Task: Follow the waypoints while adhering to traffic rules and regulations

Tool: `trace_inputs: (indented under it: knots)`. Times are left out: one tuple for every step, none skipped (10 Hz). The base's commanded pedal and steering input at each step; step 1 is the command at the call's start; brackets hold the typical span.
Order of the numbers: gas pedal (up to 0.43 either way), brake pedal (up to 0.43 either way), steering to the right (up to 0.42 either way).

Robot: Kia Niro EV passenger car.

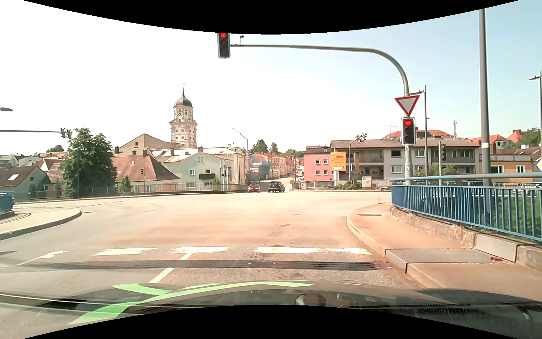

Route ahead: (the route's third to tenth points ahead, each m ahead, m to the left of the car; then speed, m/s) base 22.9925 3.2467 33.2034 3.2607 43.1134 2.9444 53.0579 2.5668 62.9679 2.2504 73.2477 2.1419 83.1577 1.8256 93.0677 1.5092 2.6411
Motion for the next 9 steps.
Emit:
trace_inputs:
  knots:
    - [0.000,0.165,-0.012]
    - [0.000,0.171,-0.012]
    - [0.000,0.183,-0.012]
    - [0.000,0.183,-0.012]
    - [0.000,0.177,-0.012]
    - [0.000,0.183,-0.013]
    - [0.000,0.171,-0.015]
    - [0.000,0.171,-0.017]
    - [0.000,0.171,-0.019]
